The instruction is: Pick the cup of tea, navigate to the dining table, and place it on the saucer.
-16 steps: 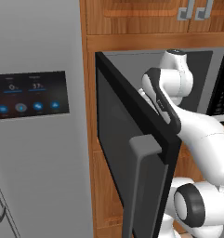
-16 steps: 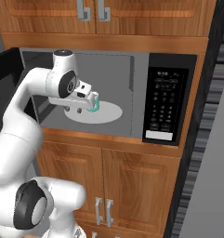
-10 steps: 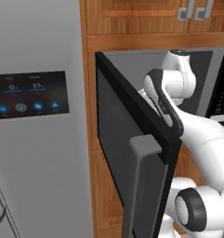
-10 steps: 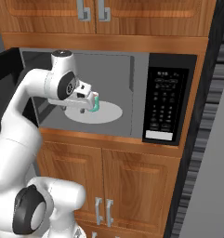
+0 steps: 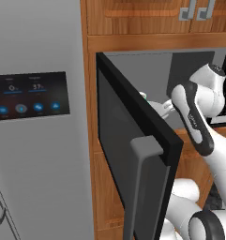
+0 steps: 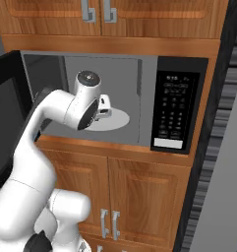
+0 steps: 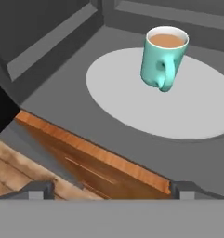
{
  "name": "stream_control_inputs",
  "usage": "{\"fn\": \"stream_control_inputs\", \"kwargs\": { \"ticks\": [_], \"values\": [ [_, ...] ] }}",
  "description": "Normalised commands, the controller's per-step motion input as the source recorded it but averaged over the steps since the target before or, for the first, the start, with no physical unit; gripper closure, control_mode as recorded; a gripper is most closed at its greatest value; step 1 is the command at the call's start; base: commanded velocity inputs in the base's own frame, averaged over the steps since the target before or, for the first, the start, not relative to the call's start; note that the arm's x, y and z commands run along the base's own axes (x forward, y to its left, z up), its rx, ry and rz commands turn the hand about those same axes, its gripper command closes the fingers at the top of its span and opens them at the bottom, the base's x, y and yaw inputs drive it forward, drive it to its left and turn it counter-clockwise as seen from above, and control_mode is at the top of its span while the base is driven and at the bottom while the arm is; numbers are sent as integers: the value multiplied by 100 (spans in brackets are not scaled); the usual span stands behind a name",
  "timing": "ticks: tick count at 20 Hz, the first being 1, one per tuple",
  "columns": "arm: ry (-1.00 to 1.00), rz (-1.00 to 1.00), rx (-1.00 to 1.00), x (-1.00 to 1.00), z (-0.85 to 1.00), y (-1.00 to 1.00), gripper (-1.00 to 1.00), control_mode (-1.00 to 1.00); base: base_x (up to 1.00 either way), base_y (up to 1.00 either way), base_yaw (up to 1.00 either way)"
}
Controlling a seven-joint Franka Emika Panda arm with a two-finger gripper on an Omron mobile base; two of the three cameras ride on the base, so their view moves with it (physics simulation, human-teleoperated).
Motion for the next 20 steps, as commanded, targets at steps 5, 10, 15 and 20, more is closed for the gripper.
{"fn": "stream_control_inputs", "kwargs": {
  "ticks": [5, 10, 15, 20],
  "values": [
    [-7, 35, 4, 53, 0, -6, -100, -100, 0, 0, 0],
    [-1, 20, 1, 74, -9, 1, -100, -100, 0, 0, 0],
    [0, 4, 2, 76, -17, 0, -100, -100, 0, 0, 0],
    [1, 0, 0, 42, -27, 0, -100, -100, 0, 0, 0]
  ]
}}
